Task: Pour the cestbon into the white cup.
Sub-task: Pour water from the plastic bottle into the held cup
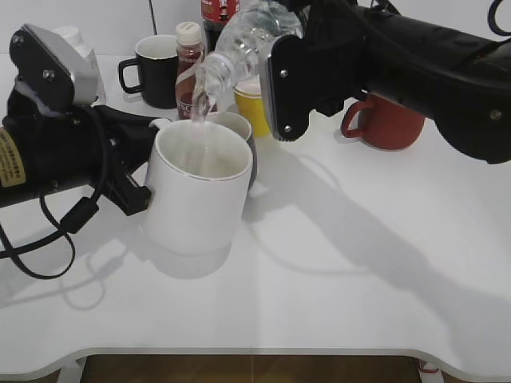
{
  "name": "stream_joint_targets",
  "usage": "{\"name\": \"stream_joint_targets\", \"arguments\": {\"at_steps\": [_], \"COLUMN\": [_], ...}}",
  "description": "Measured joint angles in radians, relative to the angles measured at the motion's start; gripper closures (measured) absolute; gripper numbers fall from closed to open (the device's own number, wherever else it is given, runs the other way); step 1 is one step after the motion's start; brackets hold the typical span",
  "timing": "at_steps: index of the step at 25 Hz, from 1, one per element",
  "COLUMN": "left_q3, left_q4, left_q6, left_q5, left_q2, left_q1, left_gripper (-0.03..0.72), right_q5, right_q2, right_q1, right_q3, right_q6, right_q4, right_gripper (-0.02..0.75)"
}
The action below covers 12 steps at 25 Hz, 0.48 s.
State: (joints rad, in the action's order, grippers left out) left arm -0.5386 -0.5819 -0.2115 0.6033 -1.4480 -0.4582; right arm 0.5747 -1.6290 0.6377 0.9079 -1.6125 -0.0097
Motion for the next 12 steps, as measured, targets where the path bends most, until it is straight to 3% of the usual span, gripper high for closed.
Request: {"name": "stream_joint_targets", "arguments": {"at_steps": [12], "left_q3": [0.000], "left_q4": [0.002], "left_q6": [0.000], "left_q5": [-0.007], "left_q2": [0.000], "left_q1": [0.000], "left_gripper": [0.652], "right_q5": [0.002], "right_q2": [0.000], "right_q1": [0.000], "right_q3": [0.000], "right_q6": [-0.004], "right_q4": [0.024], "right_gripper": [0.268]}}
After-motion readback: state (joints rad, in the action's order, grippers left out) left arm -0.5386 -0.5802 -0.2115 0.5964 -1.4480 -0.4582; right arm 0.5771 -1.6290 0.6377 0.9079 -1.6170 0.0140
